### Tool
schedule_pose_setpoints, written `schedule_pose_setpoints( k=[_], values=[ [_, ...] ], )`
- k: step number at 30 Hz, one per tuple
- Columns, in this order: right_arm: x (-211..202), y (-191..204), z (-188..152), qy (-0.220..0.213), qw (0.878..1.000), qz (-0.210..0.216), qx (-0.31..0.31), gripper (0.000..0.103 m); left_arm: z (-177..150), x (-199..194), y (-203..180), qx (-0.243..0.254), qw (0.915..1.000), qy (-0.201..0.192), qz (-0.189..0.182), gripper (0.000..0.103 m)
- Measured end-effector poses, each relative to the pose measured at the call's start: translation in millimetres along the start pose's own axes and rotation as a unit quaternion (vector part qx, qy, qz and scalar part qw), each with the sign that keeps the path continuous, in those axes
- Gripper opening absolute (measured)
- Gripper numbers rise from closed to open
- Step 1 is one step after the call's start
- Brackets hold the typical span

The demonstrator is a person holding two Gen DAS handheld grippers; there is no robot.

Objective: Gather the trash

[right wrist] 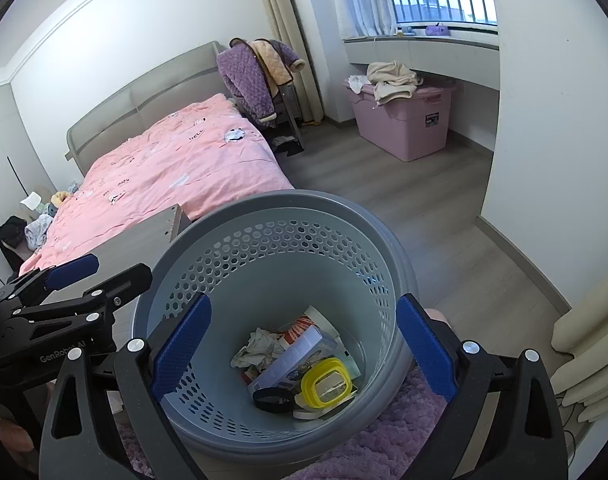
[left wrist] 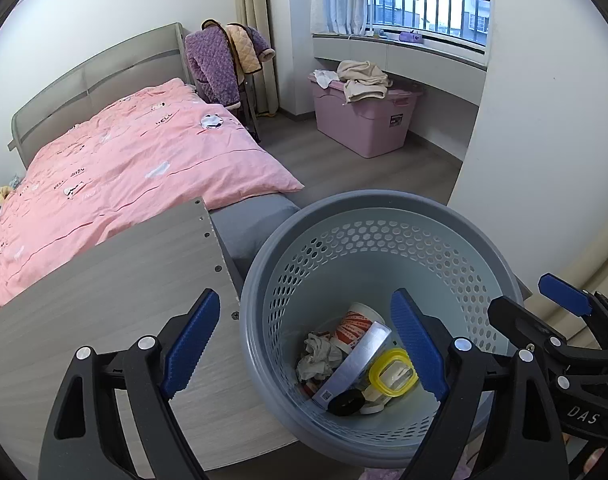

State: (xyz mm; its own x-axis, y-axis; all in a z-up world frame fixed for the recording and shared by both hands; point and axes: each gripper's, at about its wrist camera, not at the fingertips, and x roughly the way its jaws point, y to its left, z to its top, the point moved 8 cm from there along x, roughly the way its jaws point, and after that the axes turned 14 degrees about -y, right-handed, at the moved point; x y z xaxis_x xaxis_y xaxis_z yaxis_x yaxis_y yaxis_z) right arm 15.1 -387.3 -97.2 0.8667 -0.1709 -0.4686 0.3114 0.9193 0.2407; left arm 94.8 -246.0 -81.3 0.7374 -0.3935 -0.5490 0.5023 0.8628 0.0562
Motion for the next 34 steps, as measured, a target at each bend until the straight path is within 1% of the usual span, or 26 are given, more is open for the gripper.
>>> schedule_pose_setpoints(
  k=[34],
  values=[
    [0.3, 1.0, -1.2, -0.001, 1.0, 0.0, 0.0, 0.092, -2.7, 1.6, 3.3, -0.003, 1.0, 0.004, 0.003, 0.083]
  ],
)
